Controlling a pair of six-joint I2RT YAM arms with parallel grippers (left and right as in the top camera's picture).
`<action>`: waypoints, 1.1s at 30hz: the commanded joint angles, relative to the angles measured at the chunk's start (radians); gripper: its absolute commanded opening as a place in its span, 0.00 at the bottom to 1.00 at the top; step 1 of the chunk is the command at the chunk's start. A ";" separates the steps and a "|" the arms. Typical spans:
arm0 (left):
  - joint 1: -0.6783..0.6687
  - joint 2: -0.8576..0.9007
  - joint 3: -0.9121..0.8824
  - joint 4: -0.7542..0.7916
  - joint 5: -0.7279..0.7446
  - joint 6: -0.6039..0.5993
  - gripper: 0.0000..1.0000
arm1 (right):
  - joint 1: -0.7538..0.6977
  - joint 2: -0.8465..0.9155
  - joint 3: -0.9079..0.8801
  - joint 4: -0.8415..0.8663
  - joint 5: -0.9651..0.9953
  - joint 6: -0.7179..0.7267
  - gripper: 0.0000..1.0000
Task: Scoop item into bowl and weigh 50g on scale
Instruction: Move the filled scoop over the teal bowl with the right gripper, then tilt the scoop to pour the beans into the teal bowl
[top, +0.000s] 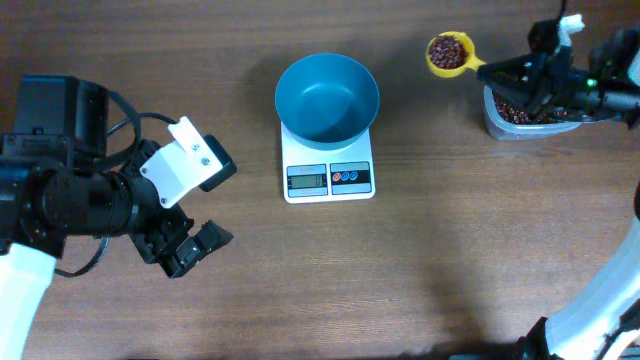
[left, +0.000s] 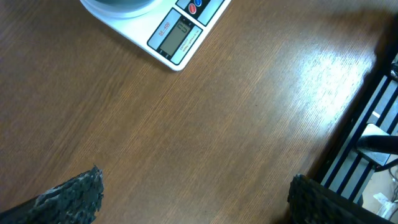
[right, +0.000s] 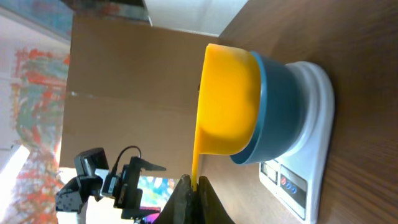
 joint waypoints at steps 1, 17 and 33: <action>0.001 -0.005 -0.002 -0.001 0.017 0.012 0.99 | 0.060 0.011 -0.006 0.009 -0.048 -0.015 0.04; 0.000 -0.005 -0.002 -0.001 0.018 0.012 0.99 | 0.309 0.011 -0.006 0.529 0.036 0.398 0.04; 0.000 -0.005 -0.002 -0.001 0.017 0.012 0.99 | 0.338 0.011 -0.006 0.727 0.079 0.152 0.04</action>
